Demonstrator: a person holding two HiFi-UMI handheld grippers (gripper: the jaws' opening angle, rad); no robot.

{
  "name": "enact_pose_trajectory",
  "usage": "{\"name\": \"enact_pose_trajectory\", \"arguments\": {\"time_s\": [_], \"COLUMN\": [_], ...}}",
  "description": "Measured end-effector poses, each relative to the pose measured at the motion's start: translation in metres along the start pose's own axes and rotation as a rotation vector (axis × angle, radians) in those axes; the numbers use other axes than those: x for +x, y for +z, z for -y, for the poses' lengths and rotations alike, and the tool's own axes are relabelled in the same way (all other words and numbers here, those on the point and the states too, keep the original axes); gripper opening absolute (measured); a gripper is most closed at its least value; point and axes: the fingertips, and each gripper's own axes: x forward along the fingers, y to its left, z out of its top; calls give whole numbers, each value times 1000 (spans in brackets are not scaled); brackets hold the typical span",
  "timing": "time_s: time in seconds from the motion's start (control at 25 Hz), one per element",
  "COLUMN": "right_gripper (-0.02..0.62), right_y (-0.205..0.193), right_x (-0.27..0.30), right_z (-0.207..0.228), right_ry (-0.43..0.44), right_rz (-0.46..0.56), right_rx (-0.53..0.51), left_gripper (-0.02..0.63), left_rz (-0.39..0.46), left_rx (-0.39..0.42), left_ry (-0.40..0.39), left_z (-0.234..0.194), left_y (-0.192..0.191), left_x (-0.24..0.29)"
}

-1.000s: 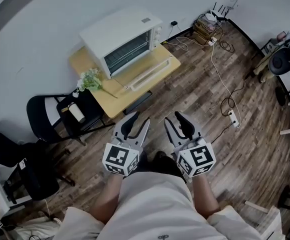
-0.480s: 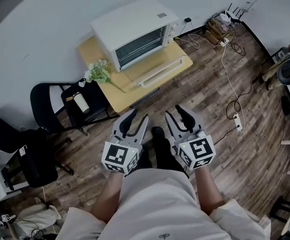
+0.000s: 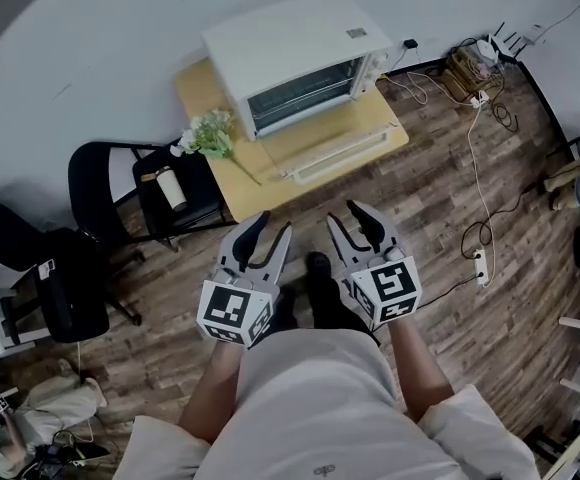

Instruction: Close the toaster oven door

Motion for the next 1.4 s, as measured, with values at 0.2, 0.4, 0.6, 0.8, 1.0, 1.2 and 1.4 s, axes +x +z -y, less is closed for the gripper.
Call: {"name": "enact_pose_trajectory", "arguments": {"time_s": [0.2, 0.4, 0.6, 0.8, 1.0, 1.2, 1.4], "right_gripper": [140, 141, 141, 143, 143, 143, 146], "right_y": [-7, -22, -45, -69, -89, -104, -122], "right_x": [26, 51, 76, 99, 114, 129, 141], "right_z": [12, 21, 22, 20, 22, 25, 33], "right_ry": [47, 92, 141, 202, 229, 243, 219], "right_rz": [-45, -85, -114, -138, -147, -151, -168], "right_rx": [-136, -317, -524, -661, -784, -900, -1068], "left_gripper": [126, 126, 126, 126, 126, 126, 126], "left_rz": [-9, -16, -14, -9, -8, -13, -4], "left_rx": [-10, -19, -28, -41, -63, -72, -71], "left_ry": [61, 117, 186, 262, 338, 394, 428], "left_z": [-9, -14, -20, -25, -29, -32, -31], "left_y": [0, 1, 3, 7, 2, -4, -3], "left_x": [19, 35, 45, 47, 42, 37, 34]}}
